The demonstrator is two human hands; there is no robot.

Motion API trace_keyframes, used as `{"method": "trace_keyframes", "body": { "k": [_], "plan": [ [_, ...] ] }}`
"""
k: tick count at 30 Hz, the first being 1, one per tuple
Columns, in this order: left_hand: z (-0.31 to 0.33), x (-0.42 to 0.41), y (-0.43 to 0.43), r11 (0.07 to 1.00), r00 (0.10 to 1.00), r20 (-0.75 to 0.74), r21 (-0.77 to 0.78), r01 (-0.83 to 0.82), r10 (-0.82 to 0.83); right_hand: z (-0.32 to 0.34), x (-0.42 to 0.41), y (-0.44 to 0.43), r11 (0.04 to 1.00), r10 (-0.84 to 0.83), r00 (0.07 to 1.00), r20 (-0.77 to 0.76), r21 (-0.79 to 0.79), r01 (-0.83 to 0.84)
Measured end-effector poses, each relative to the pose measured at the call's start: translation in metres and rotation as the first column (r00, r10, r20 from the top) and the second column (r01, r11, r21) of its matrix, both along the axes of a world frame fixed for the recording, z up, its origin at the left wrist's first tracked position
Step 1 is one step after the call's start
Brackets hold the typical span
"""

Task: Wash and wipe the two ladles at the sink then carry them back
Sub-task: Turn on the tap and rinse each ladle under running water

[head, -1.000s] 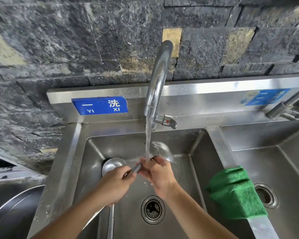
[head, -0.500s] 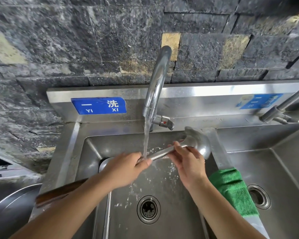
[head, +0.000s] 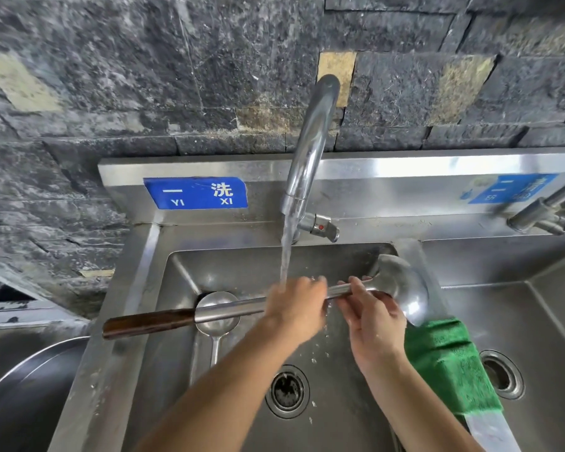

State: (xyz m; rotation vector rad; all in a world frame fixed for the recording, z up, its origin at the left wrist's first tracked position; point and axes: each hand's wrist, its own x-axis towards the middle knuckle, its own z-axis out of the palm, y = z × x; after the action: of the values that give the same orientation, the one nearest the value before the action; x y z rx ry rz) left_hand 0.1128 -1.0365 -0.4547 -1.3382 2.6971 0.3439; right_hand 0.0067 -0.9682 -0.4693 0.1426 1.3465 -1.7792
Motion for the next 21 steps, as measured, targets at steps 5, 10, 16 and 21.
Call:
{"method": "trace_keyframes", "body": {
  "k": [5,10,16,21],
  "plan": [
    [0.0,0.025,-0.01,1.0,0.997,0.073,-0.012,0.004,-0.003,0.001,-0.011,0.004,1.0,-0.026,1.0,0.017,-0.01,0.027],
    [-0.009,0.086,-0.022,0.986,0.972,0.16,-0.018,-0.169,0.169,-0.003,-0.022,0.005,0.996,-0.078,0.996,0.042,0.035,0.077],
    [-0.002,0.007,0.006,1.0,0.992,0.127,0.009,-0.018,0.017,-0.008,0.037,0.002,0.998,0.043,0.997,0.057,0.034,-0.045],
    [-0.003,0.032,-0.005,0.999,0.993,0.114,-0.037,-0.02,0.024,0.0,0.021,0.003,0.999,-0.013,0.997,0.076,0.03,0.011]
  ]
}}
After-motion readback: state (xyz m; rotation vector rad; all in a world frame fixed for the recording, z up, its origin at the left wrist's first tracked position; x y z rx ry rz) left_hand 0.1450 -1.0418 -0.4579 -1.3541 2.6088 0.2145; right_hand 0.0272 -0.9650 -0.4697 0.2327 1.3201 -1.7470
